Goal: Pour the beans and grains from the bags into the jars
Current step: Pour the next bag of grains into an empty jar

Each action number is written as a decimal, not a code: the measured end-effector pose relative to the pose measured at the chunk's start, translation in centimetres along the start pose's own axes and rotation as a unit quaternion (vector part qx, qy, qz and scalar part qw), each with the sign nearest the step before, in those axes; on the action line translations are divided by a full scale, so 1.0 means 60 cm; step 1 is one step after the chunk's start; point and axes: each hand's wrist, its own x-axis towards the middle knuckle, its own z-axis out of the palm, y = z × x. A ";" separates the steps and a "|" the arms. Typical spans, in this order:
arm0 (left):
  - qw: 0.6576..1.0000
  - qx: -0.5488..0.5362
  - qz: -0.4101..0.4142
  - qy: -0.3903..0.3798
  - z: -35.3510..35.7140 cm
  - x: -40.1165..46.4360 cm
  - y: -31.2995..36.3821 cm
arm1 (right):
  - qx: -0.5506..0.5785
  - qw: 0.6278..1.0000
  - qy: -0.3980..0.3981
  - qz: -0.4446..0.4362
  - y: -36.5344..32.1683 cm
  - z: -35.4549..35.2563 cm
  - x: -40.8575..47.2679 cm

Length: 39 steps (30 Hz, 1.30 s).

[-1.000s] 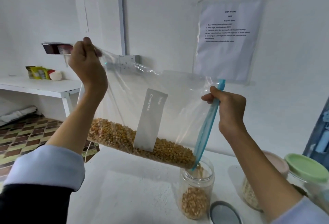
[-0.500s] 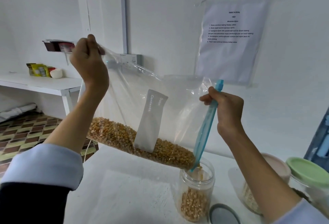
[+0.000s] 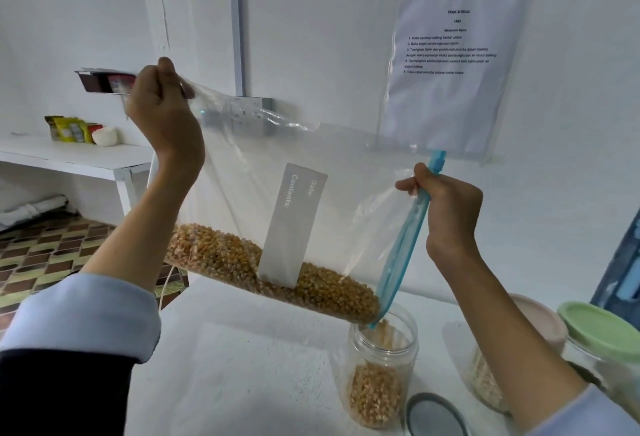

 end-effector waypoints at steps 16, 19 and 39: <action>1.000 0.009 0.018 0.007 0.009 -0.001 -0.004 | -0.001 1.000 -0.002 -0.027 0.009 -0.006 -0.005; 1.000 0.004 0.014 0.003 0.009 -0.002 -0.003 | 0.004 1.000 -0.001 -0.031 0.006 -0.006 -0.007; 0.998 0.060 0.010 0.014 0.005 0.003 0.009 | 0.022 0.999 0.044 -0.014 0.005 0.005 -0.017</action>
